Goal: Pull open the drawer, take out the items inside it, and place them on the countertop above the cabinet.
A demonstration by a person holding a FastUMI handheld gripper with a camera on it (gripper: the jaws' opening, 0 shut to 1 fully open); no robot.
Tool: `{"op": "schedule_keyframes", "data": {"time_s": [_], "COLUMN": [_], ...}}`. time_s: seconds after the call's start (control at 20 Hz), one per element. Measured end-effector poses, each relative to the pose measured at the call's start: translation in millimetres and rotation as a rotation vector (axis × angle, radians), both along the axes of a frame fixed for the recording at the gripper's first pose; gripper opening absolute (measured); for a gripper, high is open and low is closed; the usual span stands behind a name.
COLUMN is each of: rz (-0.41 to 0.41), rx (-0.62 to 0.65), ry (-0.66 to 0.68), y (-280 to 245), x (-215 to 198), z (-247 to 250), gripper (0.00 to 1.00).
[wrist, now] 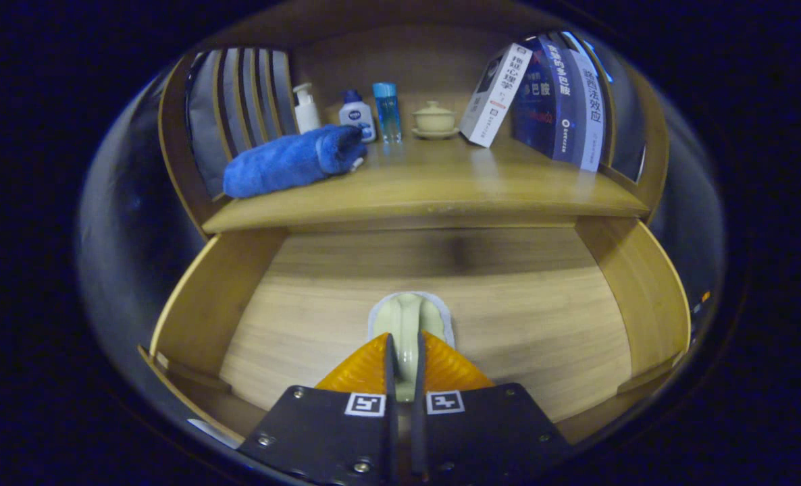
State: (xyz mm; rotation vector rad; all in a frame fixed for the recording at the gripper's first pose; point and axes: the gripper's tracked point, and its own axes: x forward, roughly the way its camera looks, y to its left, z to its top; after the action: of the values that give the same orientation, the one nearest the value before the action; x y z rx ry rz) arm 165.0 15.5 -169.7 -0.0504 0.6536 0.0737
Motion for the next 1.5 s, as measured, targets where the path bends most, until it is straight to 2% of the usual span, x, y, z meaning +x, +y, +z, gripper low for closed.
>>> {"op": "schedule_keyframes", "data": {"time_s": [0.3,0.55,0.75,0.85,1.15,1.4,1.5], "rz": [0.004,-0.01,-0.004,-0.001,0.002,-0.084,-0.109], "rx": [0.107,0.127,0.074,0.041,0.002,0.046,0.02], "ry": [-0.135,-0.36,-0.58,-0.616,-0.508,-0.35,-0.281], "y": [13,12,11,16,21,8,-2], "x": [-12,-4,-1,2,53,106,126], "z": [61,151,236,255,234,163,128], "gripper": [0.08,0.08,0.08,0.08,0.08,0.08,0.08]}}
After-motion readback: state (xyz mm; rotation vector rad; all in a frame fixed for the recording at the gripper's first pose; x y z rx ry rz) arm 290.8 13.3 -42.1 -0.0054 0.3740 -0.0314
